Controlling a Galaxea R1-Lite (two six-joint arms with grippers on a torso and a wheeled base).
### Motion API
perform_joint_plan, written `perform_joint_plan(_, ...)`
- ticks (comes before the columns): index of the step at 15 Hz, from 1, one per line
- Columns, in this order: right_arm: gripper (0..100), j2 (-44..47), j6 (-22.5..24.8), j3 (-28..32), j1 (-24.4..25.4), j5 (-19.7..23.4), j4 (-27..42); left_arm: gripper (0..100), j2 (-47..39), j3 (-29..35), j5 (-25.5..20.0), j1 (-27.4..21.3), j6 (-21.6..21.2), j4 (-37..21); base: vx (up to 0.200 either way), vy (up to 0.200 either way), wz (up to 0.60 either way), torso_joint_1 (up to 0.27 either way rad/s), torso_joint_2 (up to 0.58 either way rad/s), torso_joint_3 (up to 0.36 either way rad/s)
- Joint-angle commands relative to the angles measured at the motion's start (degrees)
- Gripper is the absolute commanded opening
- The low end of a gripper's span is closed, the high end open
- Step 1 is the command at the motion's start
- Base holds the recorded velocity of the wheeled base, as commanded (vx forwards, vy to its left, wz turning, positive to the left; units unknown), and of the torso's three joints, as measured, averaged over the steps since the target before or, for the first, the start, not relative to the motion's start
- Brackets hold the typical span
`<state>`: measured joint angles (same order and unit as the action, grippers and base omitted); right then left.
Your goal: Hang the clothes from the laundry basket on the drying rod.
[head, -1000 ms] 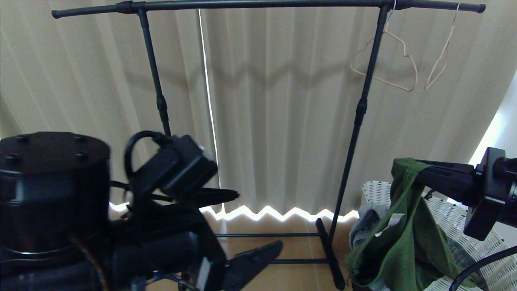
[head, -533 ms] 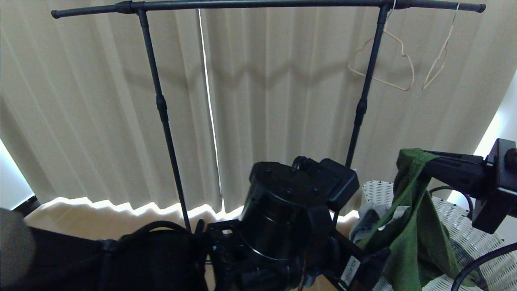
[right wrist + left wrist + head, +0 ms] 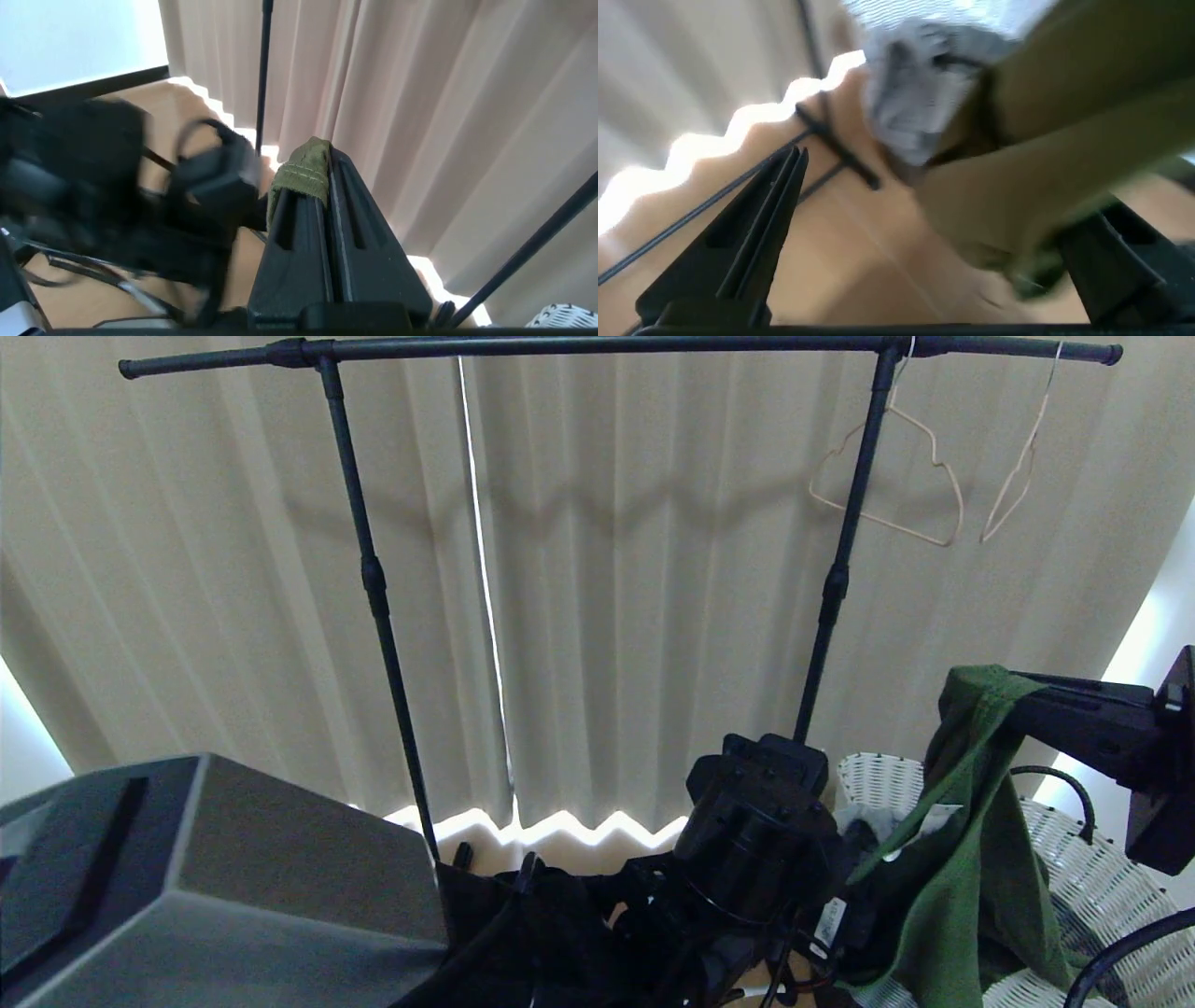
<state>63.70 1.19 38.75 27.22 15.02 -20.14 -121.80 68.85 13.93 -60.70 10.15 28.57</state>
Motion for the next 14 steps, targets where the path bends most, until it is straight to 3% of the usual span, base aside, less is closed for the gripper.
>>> perform_joint_plan(1,0,-0.5,0.0,0.0,0.0,-0.1,0.0,100,-2.0,-0.1,1.1,0.4,0.0,-1.1,0.0,0.0,0.0,0.0,0.0,0.0)
perform_joint_plan(8,0,-0.3,0.1,0.3,0.0,-0.1,0.0,100,-0.1,-3.8,3.0,0.7,0.0,-3.9,0.0,0.0,0.0,0.0,0.0,0.0)
perform_joint_plan(9,0,-0.2,0.1,0.3,0.0,-0.1,0.0,0,0.1,-4.0,3.6,0.7,0.0,-3.8,0.0,0.0,0.0,0.0,0.0,0.0)
perform_joint_plan(12,0,0.7,0.1,0.1,0.0,-0.1,0.0,0,0.3,-5.3,9.5,0.3,-0.4,-1.0,0.0,0.0,0.0,0.0,0.0,0.0)
perform_joint_plan(14,0,1.9,0.0,-0.1,0.0,-0.3,0.1,0,4.1,-13.3,13.6,-0.3,-2.2,7.1,0.0,0.0,0.0,0.0,0.0,0.0)
